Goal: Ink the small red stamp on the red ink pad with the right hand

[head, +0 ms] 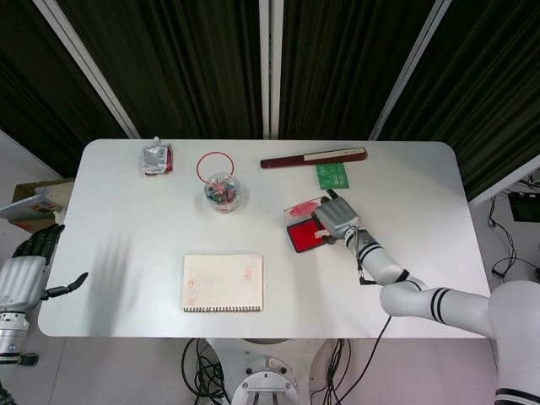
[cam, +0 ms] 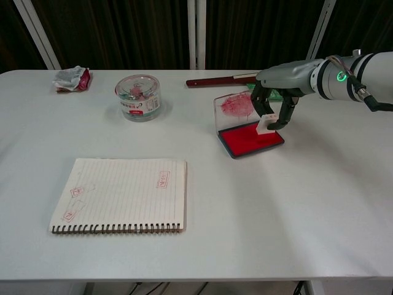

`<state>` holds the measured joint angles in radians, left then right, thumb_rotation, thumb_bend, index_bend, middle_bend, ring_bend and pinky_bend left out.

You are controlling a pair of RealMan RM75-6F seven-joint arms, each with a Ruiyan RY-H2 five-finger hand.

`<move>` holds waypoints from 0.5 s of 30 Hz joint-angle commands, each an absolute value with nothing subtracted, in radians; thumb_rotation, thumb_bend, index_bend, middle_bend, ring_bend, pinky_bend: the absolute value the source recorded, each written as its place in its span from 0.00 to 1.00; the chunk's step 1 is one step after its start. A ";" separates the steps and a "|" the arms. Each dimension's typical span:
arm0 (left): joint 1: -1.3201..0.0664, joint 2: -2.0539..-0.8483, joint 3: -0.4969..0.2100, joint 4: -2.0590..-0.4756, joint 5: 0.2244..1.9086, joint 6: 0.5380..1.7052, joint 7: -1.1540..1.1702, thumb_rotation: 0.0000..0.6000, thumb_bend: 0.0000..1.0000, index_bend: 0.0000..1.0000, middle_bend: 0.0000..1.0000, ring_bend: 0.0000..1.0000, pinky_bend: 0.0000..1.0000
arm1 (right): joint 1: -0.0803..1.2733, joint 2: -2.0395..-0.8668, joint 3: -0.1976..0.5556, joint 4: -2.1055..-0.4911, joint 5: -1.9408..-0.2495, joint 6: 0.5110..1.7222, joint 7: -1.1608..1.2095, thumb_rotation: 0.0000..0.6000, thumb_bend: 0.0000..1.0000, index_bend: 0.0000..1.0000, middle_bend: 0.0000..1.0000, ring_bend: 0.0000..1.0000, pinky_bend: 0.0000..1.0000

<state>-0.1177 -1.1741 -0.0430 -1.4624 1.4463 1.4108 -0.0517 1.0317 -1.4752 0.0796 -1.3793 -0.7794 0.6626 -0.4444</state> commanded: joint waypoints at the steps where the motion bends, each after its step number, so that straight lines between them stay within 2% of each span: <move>1: -0.116 -1.171 -0.042 -1.467 1.447 1.412 -0.048 0.47 0.16 0.00 0.06 0.08 0.21 | 1.007 -1.406 0.083 -1.471 -0.822 0.712 -0.428 1.00 0.30 0.67 0.57 0.17 0.00; 7: -0.117 -1.170 -0.038 -1.485 1.455 1.415 -0.032 0.47 0.16 0.00 0.06 0.08 0.21 | 0.948 -1.279 0.052 -1.618 -0.892 0.766 -0.404 1.00 0.30 0.67 0.57 0.17 0.00; 15: -0.123 -1.178 -0.035 -1.503 1.460 1.408 -0.011 0.47 0.16 0.00 0.06 0.08 0.21 | 0.904 -1.168 -0.024 -1.713 -0.926 0.730 -0.399 1.00 0.30 0.67 0.57 0.17 0.00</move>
